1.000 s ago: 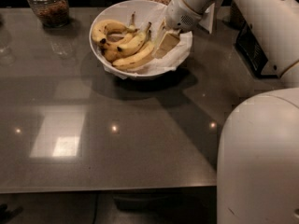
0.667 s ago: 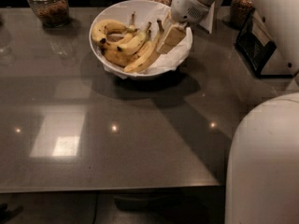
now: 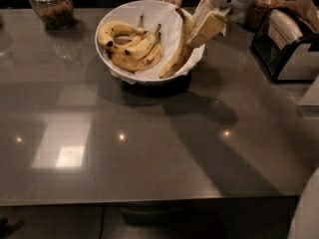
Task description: Pick banana from white bowl
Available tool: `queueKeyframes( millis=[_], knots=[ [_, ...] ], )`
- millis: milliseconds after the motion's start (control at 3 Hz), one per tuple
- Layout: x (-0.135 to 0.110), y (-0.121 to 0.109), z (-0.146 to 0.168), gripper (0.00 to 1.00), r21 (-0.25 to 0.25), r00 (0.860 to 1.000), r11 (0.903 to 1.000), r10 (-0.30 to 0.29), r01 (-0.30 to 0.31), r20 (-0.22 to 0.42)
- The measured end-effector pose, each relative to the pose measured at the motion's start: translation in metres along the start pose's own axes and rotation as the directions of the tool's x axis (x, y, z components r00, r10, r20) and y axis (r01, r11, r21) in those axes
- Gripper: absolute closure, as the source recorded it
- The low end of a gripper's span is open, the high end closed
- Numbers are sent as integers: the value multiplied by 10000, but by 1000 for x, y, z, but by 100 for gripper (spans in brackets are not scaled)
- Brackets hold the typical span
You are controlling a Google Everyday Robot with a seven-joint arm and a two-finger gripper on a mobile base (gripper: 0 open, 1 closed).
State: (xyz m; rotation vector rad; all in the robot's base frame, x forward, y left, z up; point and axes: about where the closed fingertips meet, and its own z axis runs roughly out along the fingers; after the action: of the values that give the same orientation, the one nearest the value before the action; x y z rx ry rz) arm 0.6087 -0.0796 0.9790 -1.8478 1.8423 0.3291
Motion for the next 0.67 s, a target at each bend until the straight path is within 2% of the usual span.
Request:
queueKeyframes(
  millis=[333, 667],
  knots=[
    [-13, 13, -37, 100, 571, 9955, 9984, -112, 58, 937],
    [-31, 24, -64, 100, 935, 9809, 9955, -343, 166, 1913]
  ],
)
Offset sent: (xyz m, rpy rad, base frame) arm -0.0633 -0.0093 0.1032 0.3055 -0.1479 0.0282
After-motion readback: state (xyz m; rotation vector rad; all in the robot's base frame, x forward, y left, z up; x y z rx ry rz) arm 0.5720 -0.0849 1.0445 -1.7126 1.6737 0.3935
